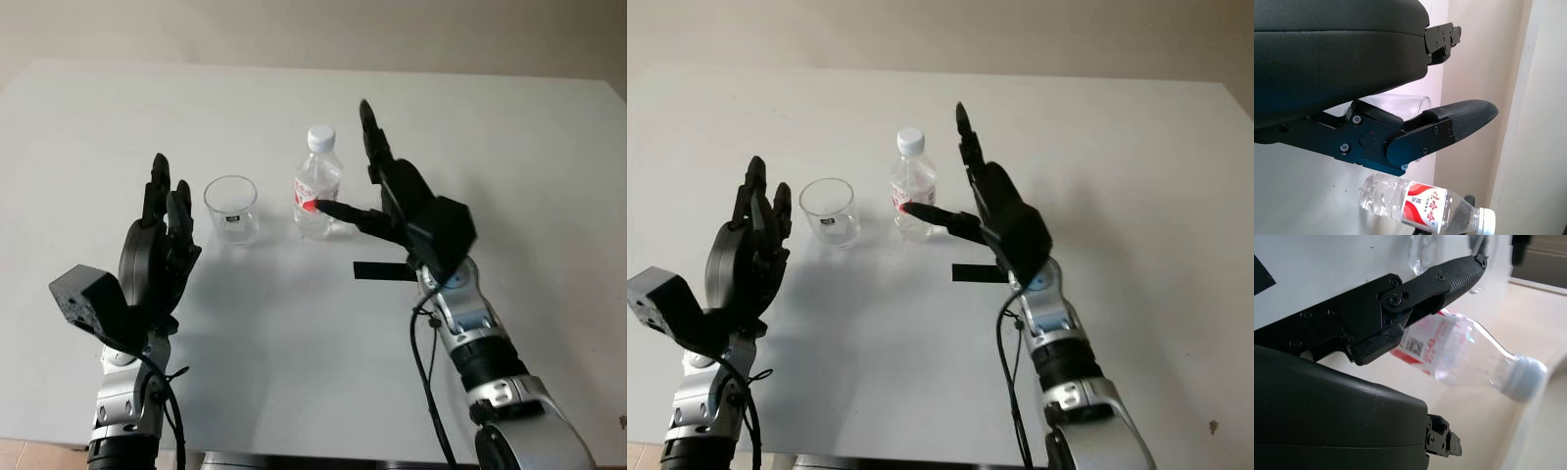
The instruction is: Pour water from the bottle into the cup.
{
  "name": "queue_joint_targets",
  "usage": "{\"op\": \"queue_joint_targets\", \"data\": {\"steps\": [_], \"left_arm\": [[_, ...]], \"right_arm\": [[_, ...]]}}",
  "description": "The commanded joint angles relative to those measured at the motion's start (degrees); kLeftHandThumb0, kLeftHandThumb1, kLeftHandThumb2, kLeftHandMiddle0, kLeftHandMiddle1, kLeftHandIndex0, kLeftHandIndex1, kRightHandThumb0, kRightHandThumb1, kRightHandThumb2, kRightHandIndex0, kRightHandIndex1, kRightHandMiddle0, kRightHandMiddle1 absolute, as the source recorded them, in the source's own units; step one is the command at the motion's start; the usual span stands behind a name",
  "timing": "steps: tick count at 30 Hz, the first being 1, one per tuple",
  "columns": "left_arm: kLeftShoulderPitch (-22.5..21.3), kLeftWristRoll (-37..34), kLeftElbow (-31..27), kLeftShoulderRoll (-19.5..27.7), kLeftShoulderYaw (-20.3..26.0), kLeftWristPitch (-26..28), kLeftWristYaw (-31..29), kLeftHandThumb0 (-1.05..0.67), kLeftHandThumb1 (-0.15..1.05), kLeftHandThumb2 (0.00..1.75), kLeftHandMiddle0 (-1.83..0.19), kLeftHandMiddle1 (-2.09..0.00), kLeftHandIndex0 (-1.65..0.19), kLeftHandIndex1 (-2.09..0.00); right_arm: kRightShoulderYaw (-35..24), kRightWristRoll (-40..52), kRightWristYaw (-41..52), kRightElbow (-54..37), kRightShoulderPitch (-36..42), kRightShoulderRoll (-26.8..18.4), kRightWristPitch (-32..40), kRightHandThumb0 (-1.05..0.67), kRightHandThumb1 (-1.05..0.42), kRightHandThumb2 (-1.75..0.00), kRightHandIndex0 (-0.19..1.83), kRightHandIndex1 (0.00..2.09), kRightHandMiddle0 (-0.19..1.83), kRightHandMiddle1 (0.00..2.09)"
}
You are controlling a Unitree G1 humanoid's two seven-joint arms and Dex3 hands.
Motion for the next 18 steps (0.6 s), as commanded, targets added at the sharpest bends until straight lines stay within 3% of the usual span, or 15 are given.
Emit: {"op": "queue_joint_targets", "data": {"steps": [1, 18], "left_arm": [[0.51, -0.05, -0.78, -0.18, -0.16, -0.35, -0.13, -0.74, 1.05, 0.76, 0.13, -0.05, 0.18, -0.05], [0.26, -0.28, -0.30, -0.06, -0.01, -0.50, -0.55, -0.74, 1.05, 0.76, 0.13, -0.05, 0.18, -0.05]], "right_arm": [[0.95, -1.07, -0.48, 2.56, -2.11, 0.26, -0.83, -0.91, -0.90, -0.05, -0.19, 0.00, -0.19, 0.00], [0.81, 0.22, -1.24, 18.08, -7.91, 4.07, -3.67, -0.93, -0.89, -0.06, -0.19, 0.00, -0.19, 0.00]]}}
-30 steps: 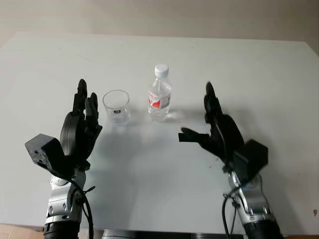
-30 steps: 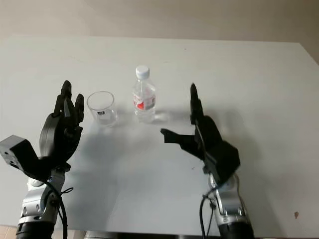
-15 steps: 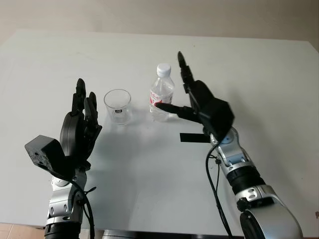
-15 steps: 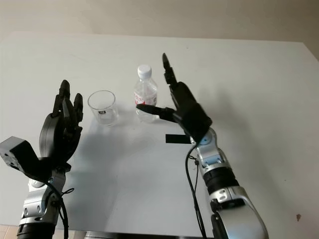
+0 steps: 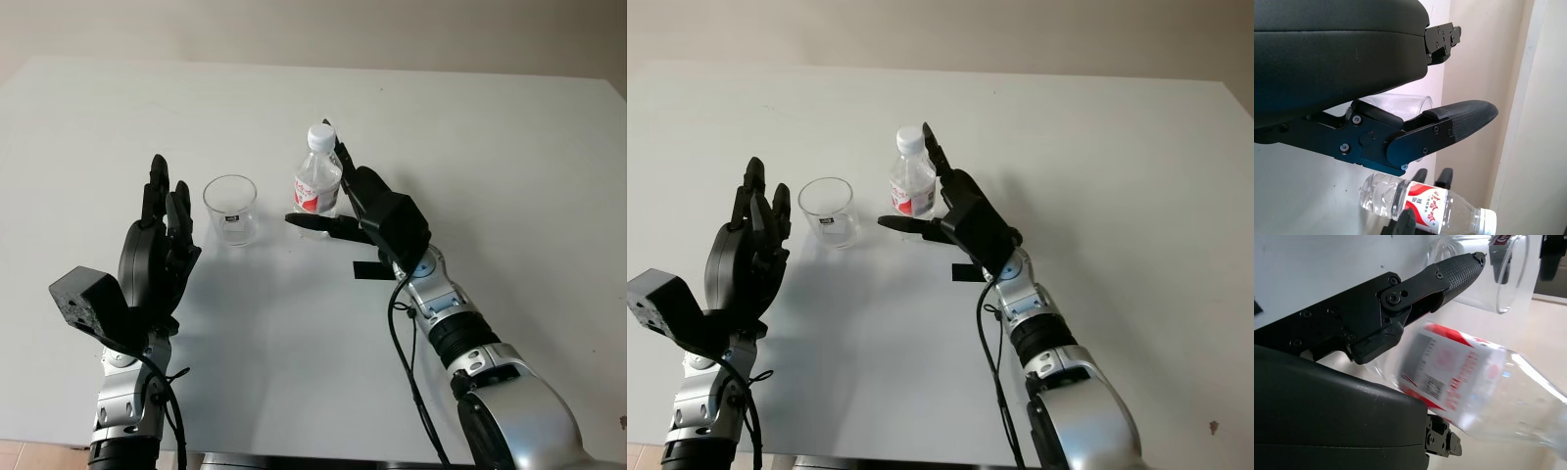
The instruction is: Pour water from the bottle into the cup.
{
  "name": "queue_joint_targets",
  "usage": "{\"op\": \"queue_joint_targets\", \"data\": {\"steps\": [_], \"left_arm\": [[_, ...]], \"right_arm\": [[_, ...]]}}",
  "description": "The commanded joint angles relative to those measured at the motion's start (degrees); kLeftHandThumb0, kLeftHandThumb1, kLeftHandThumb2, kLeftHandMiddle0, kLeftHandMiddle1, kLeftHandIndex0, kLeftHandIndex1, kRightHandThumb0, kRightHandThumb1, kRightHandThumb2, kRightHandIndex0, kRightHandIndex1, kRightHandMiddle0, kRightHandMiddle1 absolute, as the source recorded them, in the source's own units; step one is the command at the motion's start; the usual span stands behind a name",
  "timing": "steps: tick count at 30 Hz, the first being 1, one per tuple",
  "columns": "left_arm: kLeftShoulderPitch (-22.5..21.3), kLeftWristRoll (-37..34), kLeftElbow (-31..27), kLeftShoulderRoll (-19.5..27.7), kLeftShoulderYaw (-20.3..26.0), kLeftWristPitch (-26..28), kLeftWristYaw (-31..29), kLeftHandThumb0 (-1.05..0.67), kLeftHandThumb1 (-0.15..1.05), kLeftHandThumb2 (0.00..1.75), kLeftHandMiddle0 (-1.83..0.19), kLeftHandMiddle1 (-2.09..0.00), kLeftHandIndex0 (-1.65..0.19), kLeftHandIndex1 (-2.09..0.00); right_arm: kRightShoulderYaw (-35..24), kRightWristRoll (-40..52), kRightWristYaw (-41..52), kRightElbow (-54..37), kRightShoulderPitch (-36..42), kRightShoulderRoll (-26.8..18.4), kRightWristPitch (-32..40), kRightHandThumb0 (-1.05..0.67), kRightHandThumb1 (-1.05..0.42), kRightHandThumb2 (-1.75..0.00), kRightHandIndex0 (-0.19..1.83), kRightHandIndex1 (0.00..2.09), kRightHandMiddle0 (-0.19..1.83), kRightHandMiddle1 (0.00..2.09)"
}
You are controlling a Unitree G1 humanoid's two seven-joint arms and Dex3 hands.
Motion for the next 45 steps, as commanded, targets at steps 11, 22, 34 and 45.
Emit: {"op": "queue_joint_targets", "data": {"steps": [11, 22, 34, 45], "left_arm": [[0.95, 0.11, -1.43, -0.46, -0.31, -0.33, 0.22, -0.74, 1.05, 0.74, 0.12, -0.05, 0.17, -0.06], [0.69, 0.40, -1.21, -0.81, -0.62, -0.27, 1.16, -0.75, 1.05, 0.74, 0.12, -0.05, 0.17, -0.05], [0.00, 0.07, -0.01, -0.81, -0.61, -0.72, 1.32, -0.75, 1.05, 0.75, 0.13, -0.05, 0.18, -0.05], [0.29, 0.52, -0.08, -0.76, -0.60, -1.15, 2.02, -0.75, 1.05, 0.74, 0.11, -0.06, 0.16, -0.06]], "right_arm": [[-5.03, 6.83, 4.13, 8.29, -4.28, 5.04, -1.89, -0.79, -0.86, -0.04, -0.19, 0.00, -0.19, 0.00], [-5.41, 6.16, 2.33, 10.24, -5.60, 5.62, -3.07, -0.59, -0.85, -0.06, 0.02, 2.01, 0.10, 2.01], [-2.41, 1.02, 1.00, 11.16, -6.55, 4.07, -6.35, -0.28, -1.05, -0.15, 1.06, 2.09, 0.92, 2.09], [1.36, -6.66, -11.69, 10.79, -10.71, 1.67, -3.99, -0.18, -1.05, -0.21, 1.05, 2.09, 0.96, 2.09]]}}
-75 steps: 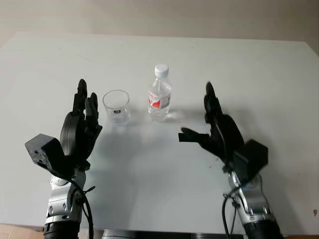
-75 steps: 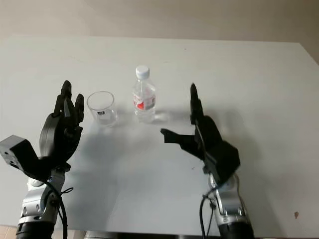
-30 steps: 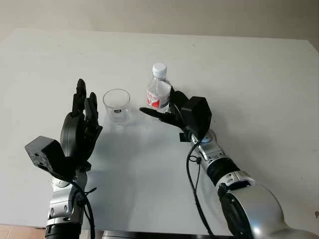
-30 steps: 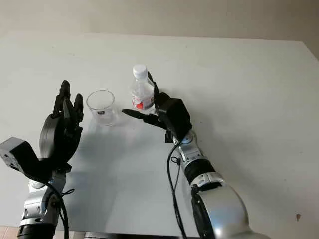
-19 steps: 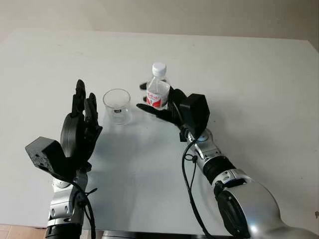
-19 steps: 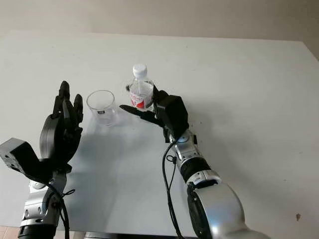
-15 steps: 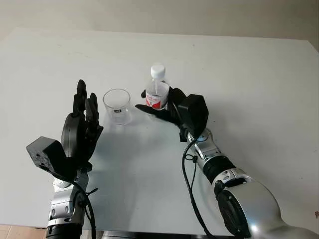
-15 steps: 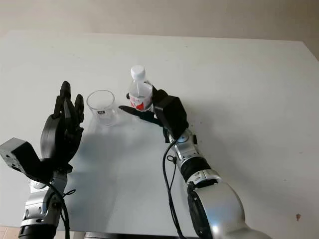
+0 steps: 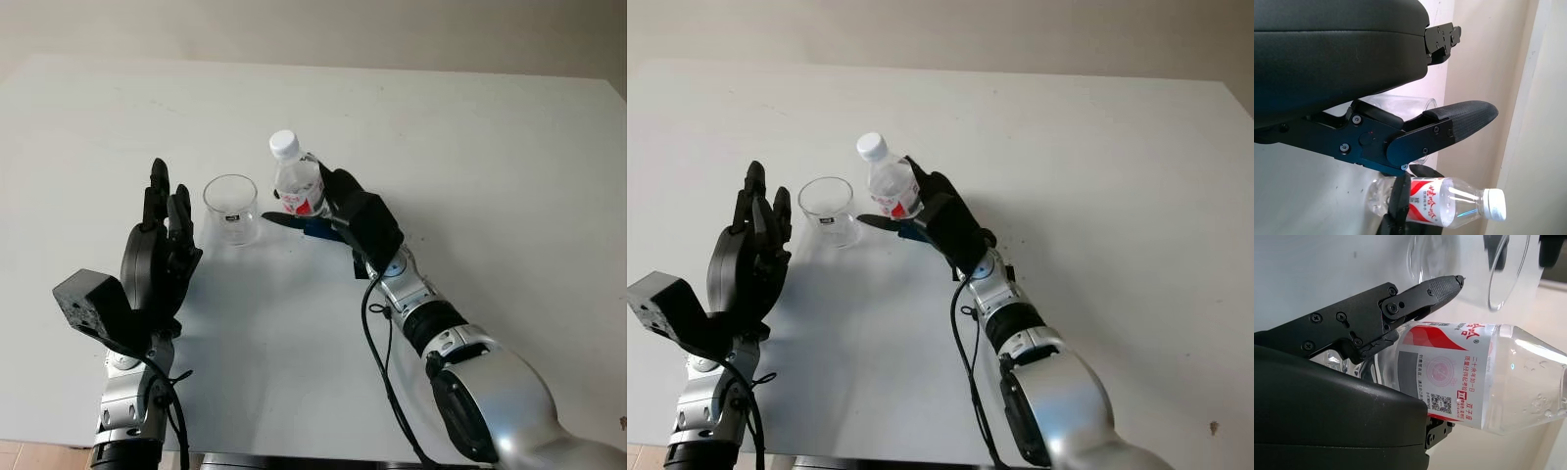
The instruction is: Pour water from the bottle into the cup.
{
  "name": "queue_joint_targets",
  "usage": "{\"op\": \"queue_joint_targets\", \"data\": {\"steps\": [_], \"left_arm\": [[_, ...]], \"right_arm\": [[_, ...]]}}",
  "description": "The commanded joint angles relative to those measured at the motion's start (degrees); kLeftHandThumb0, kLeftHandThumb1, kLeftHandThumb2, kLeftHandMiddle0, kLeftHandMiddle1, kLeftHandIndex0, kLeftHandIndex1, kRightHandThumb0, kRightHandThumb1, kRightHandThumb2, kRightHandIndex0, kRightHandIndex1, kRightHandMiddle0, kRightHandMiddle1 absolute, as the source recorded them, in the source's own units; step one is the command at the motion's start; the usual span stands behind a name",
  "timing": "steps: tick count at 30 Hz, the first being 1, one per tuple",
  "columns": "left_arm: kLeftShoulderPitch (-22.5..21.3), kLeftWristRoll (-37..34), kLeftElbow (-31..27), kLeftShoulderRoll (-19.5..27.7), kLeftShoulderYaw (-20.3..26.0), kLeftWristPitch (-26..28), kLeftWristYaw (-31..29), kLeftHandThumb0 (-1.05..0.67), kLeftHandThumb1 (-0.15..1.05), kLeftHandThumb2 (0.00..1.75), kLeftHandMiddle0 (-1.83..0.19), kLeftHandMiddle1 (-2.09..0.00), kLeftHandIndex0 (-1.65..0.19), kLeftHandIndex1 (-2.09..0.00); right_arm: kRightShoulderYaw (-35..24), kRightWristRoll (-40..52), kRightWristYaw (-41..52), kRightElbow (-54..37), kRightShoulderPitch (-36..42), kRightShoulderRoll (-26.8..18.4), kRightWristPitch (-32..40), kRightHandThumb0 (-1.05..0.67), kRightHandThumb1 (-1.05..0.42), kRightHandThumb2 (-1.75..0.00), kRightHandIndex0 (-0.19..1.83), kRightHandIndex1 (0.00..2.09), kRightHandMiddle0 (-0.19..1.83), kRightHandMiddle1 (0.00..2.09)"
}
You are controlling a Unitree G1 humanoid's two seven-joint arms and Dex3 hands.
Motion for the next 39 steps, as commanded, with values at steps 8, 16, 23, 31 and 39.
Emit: {"op": "queue_joint_targets", "data": {"steps": [8, 16, 23, 31, 39], "left_arm": [[-0.01, 0.21, -0.51, -0.31, 0.04, -0.23, 0.52, -0.76, 1.05, 0.74, 0.10, -0.06, 0.16, -0.06], [-0.28, 0.19, 0.13, -0.49, -0.19, -0.84, 0.22, -0.76, 1.05, 0.74, 0.11, -0.05, 0.16, -0.06], [-0.03, 0.20, -0.25, -1.05, -0.25, -0.83, 0.45, -0.76, 1.05, 0.74, 0.11, -0.05, 0.17, -0.05], [0.42, 0.50, -0.67, -1.38, -0.17, -0.82, 1.31, -0.75, 1.05, 0.74, 0.10, -0.06, 0.16, -0.06], [0.00, -0.04, -0.49, -1.08, -0.07, -0.68, 0.69, -0.75, 1.05, 0.75, 0.11, -0.05, 0.17, -0.05]], "right_arm": [[1.81, -3.81, -5.31, 1.30, -11.00, -4.50, 4.13, -0.14, -1.05, -0.24, 1.05, 2.09, 0.98, 2.09], [7.17, -10.54, -8.39, 4.15, -18.51, -6.86, 8.16, -0.17, -1.04, -0.21, 0.99, 2.09, 0.88, 2.09], [12.97, -17.19, -11.18, 5.81, -21.76, -7.47, 10.02, -0.19, -1.05, -0.15, 1.03, 2.09, 0.78, 2.09], [20.44, -25.20, -16.19, 6.53, -23.02, -8.68, 10.58, -0.19, -1.05, -0.16, 0.98, 2.09, 0.45, 2.09], [26.72, -31.78, -21.17, 7.11, -23.80, -10.30, 10.59, -0.23, -1.05, -0.16, 0.95, 2.09, 0.20, 2.09]]}}
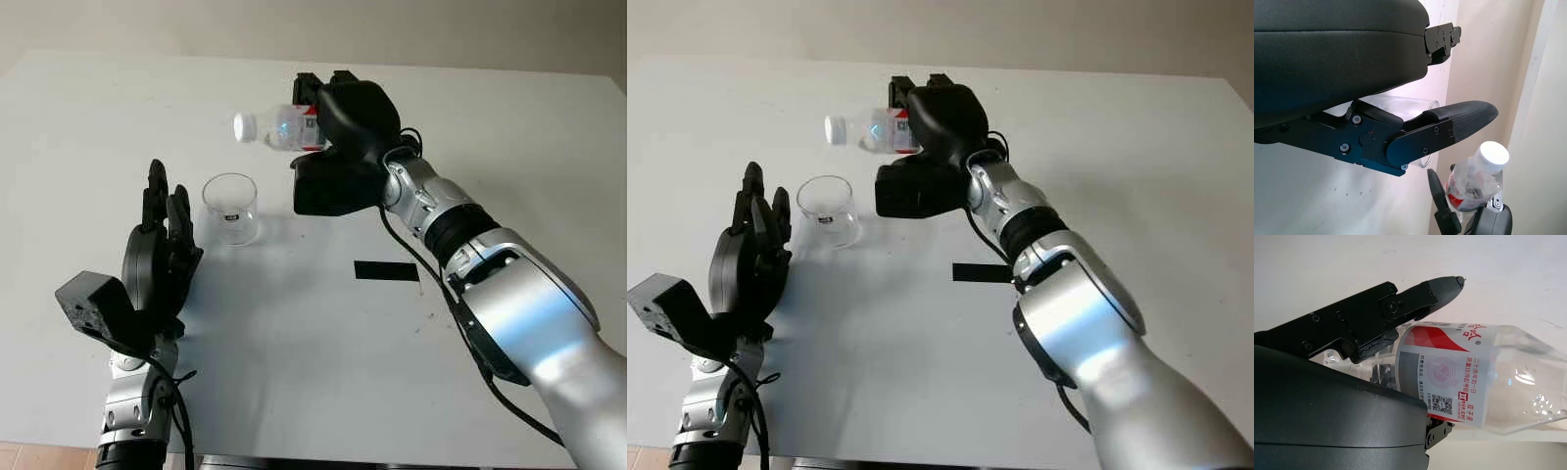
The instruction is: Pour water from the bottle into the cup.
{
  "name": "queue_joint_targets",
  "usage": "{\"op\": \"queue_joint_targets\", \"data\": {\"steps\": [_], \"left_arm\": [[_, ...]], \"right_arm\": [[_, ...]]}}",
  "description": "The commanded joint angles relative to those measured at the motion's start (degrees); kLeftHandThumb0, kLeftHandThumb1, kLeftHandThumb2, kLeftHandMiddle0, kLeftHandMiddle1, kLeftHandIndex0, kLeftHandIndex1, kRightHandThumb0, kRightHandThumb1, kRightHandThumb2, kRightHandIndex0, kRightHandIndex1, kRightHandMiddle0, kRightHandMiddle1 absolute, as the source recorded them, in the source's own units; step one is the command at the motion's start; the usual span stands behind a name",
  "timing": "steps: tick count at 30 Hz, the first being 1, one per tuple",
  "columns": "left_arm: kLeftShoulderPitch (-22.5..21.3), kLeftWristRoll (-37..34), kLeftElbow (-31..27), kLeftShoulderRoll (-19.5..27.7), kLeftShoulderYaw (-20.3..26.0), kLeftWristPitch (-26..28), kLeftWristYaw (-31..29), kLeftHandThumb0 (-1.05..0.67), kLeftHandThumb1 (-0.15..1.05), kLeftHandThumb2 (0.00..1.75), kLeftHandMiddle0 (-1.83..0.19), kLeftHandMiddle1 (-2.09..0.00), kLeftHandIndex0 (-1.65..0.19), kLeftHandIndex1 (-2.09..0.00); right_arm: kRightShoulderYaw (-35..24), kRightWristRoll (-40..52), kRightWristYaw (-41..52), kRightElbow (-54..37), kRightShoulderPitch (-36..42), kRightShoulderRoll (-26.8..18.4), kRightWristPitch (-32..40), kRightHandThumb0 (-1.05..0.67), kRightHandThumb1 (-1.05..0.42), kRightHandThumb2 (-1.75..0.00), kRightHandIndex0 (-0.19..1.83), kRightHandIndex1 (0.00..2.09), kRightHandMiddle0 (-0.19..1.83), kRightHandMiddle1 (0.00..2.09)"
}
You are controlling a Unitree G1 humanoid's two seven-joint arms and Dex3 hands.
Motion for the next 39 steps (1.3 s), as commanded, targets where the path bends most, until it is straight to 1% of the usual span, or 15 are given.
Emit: {"op": "queue_joint_targets", "data": {"steps": [1, 2, 3, 9, 13, 15, 17, 19, 21, 25, 28, 29, 31, 34, 39], "left_arm": [[-0.12, -0.20, -0.41, 0.05, 0.03, -0.23, -0.44, -0.75, 1.05, 0.74, 0.12, -0.05, 0.17, -0.05], [-0.19, -0.20, -0.34, 0.07, 0.05, -0.20, -0.47, -0.75, 1.05, 0.74, 0.12, -0.05, 0.17, -0.05], [-0.25, -0.11, -0.28, 0.08, 0.06, -0.19, -0.40, -0.75, 1.05, 0.74, 0.12, -0.05, 0.17, -0.05], [-0.49, 0.12, 0.00, 0.06, 0.06, -0.27, -0.26, -0.75, 1.05, 0.74, 0.11, -0.05, 0.17, -0.05], [-0.63, 0.23, 0.12, 0.11, -0.12, -0.44, -0.53, -0.76, 1.05, 0.74, 0.12, -0.05, 0.17, -0.05], [-0.65, 0.18, 0.09, 0.07, -0.11, -0.56, -0.61, -0.75, 1.05, 0.75, 0.12, -0.05, 0.17, -0.05], [-0.64, -0.03, 0.17, 0.03, 0.01, -0.59, -0.72, -0.75, 1.05, 0.75, 0.12, -0.05, 0.17, -0.05], [-0.50, 0.29, -0.07, -0.02, -0.01, -0.34, -0.29, -0.76, 1.05, 0.74, 0.11, -0.06, 0.17, -0.05], [-0.24, 0.30, -0.33, -0.17, -0.01, -0.25, -0.09, -0.76, 1.05, 0.74, 0.11, -0.06, 0.16, -0.06], [0.35, 0.49, -0.58, -0.31, -0.14, -0.63, 0.08, -0.75, 1.05, 0.74, 0.11, -0.06, 0.16, -0.06], [0.54, 0.69, -0.89, -0.50, -0.36, -0.66, 0.23, -0.75, 1.05, 0.75, 0.11, -0.05, 0.17, -0.05], [0.55, 0.68, -0.92, -0.59, -0.38, -0.64, 0.28, -0.75, 1.05, 0.75, 0.11, -0.05, 0.17, -0.05], [0.60, 0.75, -0.86, -0.68, -0.39, -0.77, 0.28, -0.75, 1.05, 0.75, 0.11, -0.05, 0.17, -0.05], [0.55, 0.58, -0.45, -0.79, -0.21, -1.09, 0.02, -0.75, 1.05, 0.75, 0.12, -0.05, 0.17, -0.05], [0.46, 0.71, 0.10, -0.88, -0.23, -1.46, 0.05, -0.76, 1.05, 0.75, 0.12, -0.05, 0.17, -0.05]], "right_arm": [[1.12, -1.24, -1.59, 0.12, -2.96, -1.09, -0.31, -0.24, -1.05, -0.15, 0.97, 2.09, 0.20, 2.09], [1.45, -1.53, -2.00, 0.21, -3.05, -1.26, -0.49, -0.24, -1.05, -0.14, 0.98, 2.09, 0.16, 2.05], [1.63, -1.66, -2.21, 0.30, -3.14, -1.40, -0.69, -0.24, -1.05, -0.13, 0.99, 2.09, 0.16, 1.93], [2.85, -2.48, -3.39, 0.56, -3.62, -1.71, -1.17, -0.26, -1.05, -0.10, 1.03, 2.09, 0.10, 2.08], [3.42, -2.95, -4.07, 0.49, -3.97, -1.62, -1.61, -0.29, -1.05, -0.09, 1.03, 2.09, 0.10, 1.93], [3.87, -3.29, -4.38, 0.43, -4.18, -1.46, -1.55, -0.30, -1.05, -0.08, 1.03, 2.09, 0.10, 1.91], [4.32, -3.71, -5.00, 0.42, -4.32, -1.27, -1.42, -0.31, -1.05, -0.07, 1.03, 2.09, 0.11, 2.04], [4.53, -3.88, -5.28, 0.37, -4.51, -1.09, -1.67, -0.31, -1.04, -0.07, 1.03, 2.09, 0.11, 2.08], [5.60, -4.92, -5.71, 0.35, -4.92, -1.09, -1.53, -0.30, -1.05, -0.08, 1.04, 2.09, 0.18, 2.09], [9.99, -9.83, -9.46, 0.49, -6.07, -1.27, -0.15, -0.30, -1.05, -0.07, 1.08, 2.09, 0.35, 2.09], [12.55, -12.70, -11.82, 0.74, -6.82, -1.27, 0.71, -0.32, -1.03, -0.05, 1.08, 2.09, 0.37, 2.09], [13.23, -13.39, -12.15, 0.81, -7.08, -1.28, 0.74, -0.31, -1.03, -0.05, 1.10, 2.09, 0.42, 2.09], [14.37, -14.51, -13.45, 0.91, -7.43, -1.24, 1.14, -0.32, -1.03, -0.05, 1.11, 2.09, 0.45, 2.09], [15.42, -15.53, -14.88, 1.04, -7.77, -1.16, 1.45, -0.35, -1.02, -0.05, 1.12, 2.09, 0.44, 2.09], [16.83, -16.92, -17.31, 1.18, -8.12, -0.99, 2.24, -0.38, -1.03, -0.05, 1.19, 2.09, 0.58, 2.09]]}}
